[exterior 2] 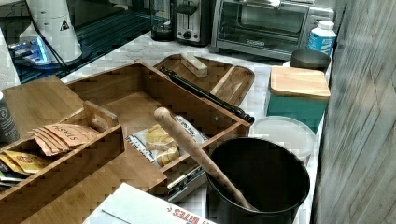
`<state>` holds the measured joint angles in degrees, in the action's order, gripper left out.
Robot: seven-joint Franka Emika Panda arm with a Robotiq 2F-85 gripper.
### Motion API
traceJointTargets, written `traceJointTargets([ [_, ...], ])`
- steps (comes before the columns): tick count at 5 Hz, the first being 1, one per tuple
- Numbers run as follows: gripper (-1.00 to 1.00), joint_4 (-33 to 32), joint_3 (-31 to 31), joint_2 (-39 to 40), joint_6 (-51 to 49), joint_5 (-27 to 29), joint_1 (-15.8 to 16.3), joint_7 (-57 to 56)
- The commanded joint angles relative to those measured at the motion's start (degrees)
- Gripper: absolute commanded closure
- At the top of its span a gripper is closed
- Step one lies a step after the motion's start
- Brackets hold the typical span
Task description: Close the drawer.
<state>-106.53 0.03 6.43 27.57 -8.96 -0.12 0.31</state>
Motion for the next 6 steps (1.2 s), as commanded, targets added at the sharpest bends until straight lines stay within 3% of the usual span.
traceJointTargets([
  [1, 1.0, -4.1, -1.6, 1.5, 4.9, 0.8, 2.8, -8.6],
  [2, 1.0, -1.5, -0.4, 4.2, 4.9, 0.8, 0.8, -11.9],
  [4, 1.0, 3.7, -1.0, 10.0, 4.8, 1.6, -0.1, -12.8],
  [6, 1.0, -1.4, -2.4, 11.4, 14.4, -1.7, 0.4, -8.9],
])
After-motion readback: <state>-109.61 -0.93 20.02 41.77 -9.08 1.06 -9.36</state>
